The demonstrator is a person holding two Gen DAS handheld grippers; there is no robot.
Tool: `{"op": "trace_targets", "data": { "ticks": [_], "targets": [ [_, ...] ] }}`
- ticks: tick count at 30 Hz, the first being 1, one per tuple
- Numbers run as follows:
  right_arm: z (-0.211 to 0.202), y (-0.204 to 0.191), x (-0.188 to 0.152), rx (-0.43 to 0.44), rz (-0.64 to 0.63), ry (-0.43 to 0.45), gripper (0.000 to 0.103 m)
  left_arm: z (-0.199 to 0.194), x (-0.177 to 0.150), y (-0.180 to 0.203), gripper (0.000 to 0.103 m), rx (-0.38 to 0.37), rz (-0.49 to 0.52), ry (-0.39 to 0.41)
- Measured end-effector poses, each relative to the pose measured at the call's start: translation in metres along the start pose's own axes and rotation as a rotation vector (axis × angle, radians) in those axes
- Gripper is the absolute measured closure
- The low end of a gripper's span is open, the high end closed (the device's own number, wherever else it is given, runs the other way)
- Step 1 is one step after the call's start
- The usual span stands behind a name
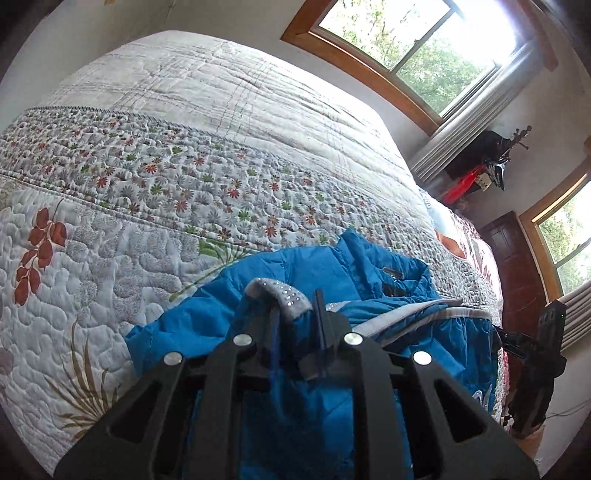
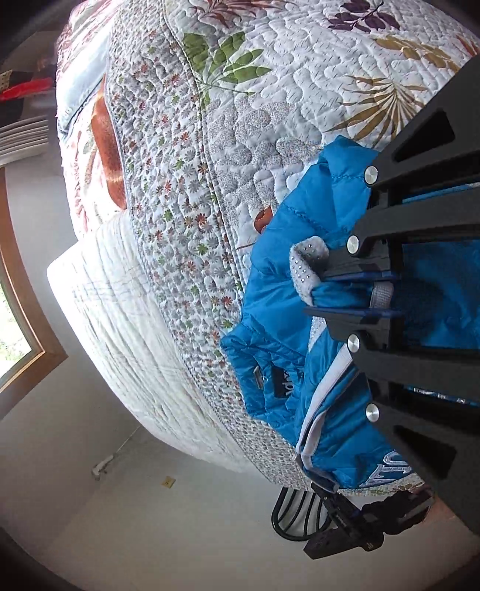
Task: Fold large clothes
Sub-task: 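Lift the hem with both tools and fold it over toward the collar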
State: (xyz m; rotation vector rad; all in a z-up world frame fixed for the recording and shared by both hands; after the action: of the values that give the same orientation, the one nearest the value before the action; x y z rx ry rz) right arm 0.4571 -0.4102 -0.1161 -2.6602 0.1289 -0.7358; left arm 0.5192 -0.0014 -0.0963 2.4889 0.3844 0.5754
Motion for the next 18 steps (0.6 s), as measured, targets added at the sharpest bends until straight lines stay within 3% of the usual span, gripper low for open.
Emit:
{"op": "trace_targets", "data": {
  "ticks": [5,8,11,12,13,15,18],
  "targets": [
    [0.023,0.011,0.000,-0.013,0.031,-0.037,0.091,0.029,0.004,-0.010,0.085,0.032,-0.002,-0.041],
    [0.022,0.011,-0.001,-0.005,0.034,-0.042,0.085,0.034,0.005,-0.015,0.082,0.001,-0.031,-0.084],
    [-0.003,0.006,-0.001,0.045,0.026,0.019,0.063,0.015,0.007,-0.016,0.071,-0.082,-0.063,-0.108],
    [-0.014,0.006,-0.003,0.026,0.013,0.045,0.045,0.004,0.008,-0.017,0.062,-0.093,-0.064,-0.096],
    [-0.025,0.006,-0.005,0.002,-0.008,0.063,0.041,-0.010,0.007,-0.017,0.046,-0.092,-0.050,-0.066],
    [-0.040,-0.001,-0.017,0.004,-0.050,0.079,0.041,-0.034,0.000,-0.017,0.039,-0.067,0.014,-0.009],
    [-0.051,-0.011,-0.043,0.014,-0.098,0.079,0.041,-0.051,-0.030,-0.023,0.039,-0.018,0.108,-0.007]
  ]
}}
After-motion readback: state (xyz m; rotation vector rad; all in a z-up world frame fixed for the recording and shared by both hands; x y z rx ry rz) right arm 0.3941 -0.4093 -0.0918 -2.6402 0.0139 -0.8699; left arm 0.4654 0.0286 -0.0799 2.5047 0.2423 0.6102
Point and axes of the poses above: each gripper's, at about its wrist camera, not at the fingertips, and z roughly the way its jaws point, y to its right, x to its top, the point moved 6 cm from there along z, roughly the way its jaws point, and after that the axes turned 15 degrees about -z, right-handed, at the moved point
